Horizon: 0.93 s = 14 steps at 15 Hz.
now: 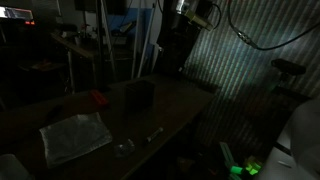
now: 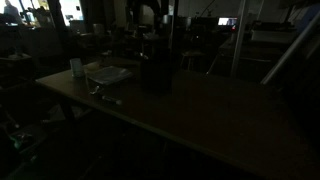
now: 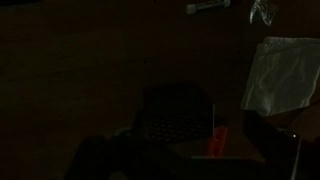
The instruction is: Put the white towel inside the black object on the right
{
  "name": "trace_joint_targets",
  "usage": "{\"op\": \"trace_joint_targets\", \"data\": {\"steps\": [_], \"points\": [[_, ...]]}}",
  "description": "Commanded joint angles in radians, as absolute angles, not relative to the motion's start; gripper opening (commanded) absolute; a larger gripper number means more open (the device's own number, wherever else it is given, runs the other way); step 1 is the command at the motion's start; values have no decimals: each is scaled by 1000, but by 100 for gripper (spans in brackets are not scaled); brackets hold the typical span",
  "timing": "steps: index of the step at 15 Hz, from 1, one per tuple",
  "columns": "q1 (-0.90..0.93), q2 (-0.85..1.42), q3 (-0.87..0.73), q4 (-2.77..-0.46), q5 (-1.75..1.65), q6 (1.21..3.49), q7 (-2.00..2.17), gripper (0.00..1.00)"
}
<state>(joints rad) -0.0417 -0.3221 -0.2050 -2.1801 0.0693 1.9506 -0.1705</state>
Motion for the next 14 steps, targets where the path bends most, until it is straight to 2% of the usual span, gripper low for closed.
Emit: {"op": "trace_joint_targets", "data": {"steps": [1,14], "points": [[-62,-321,-187,-2174,76,1948,-176,100],[-43,-297,-148,-2156,64,1951,-155,100]]}}
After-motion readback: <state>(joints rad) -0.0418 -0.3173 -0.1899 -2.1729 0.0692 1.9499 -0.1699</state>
